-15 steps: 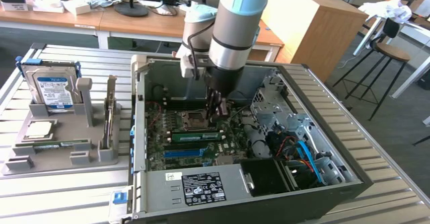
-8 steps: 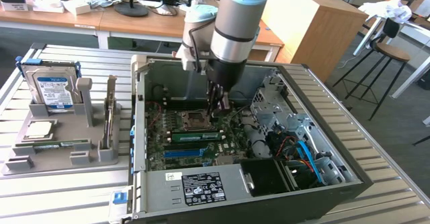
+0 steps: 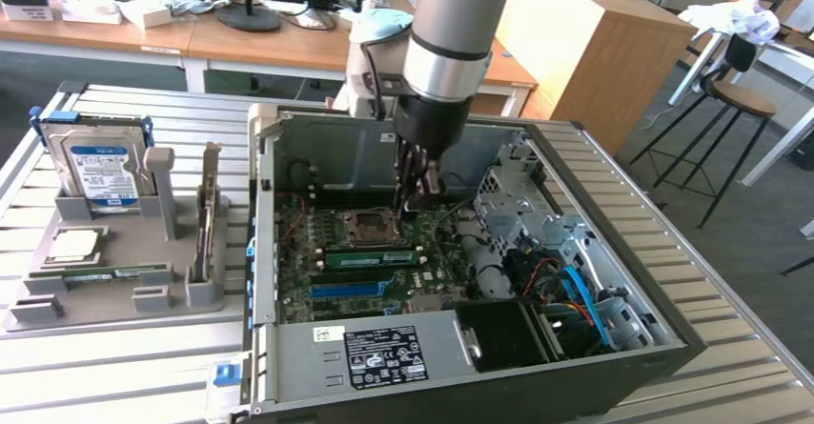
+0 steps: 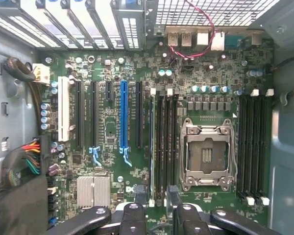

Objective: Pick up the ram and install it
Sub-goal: 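Insert the ram into the slot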

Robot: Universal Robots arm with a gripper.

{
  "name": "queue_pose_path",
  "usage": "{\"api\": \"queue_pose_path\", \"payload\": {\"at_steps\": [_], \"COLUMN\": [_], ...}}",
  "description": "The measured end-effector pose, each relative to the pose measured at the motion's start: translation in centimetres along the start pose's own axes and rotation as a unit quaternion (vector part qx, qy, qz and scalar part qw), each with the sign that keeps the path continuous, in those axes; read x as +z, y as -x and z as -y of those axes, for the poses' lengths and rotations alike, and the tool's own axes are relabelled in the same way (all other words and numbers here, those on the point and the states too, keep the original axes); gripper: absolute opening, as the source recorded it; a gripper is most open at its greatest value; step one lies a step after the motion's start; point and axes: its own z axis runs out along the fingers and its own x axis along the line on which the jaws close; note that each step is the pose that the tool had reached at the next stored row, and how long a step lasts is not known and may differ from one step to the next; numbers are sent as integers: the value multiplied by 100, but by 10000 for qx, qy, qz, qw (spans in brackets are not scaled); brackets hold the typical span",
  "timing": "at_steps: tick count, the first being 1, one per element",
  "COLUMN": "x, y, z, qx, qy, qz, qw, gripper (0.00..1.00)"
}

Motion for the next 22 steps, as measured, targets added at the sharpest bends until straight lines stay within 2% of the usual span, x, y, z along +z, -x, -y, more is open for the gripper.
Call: {"api": "queue_pose_path", "payload": {"at_steps": [22], "x": [-281], "y": [2], "z": [26], "qx": [0], "qy": [9], "qz": [0], "qw": [10000], "gripper": [31]}}
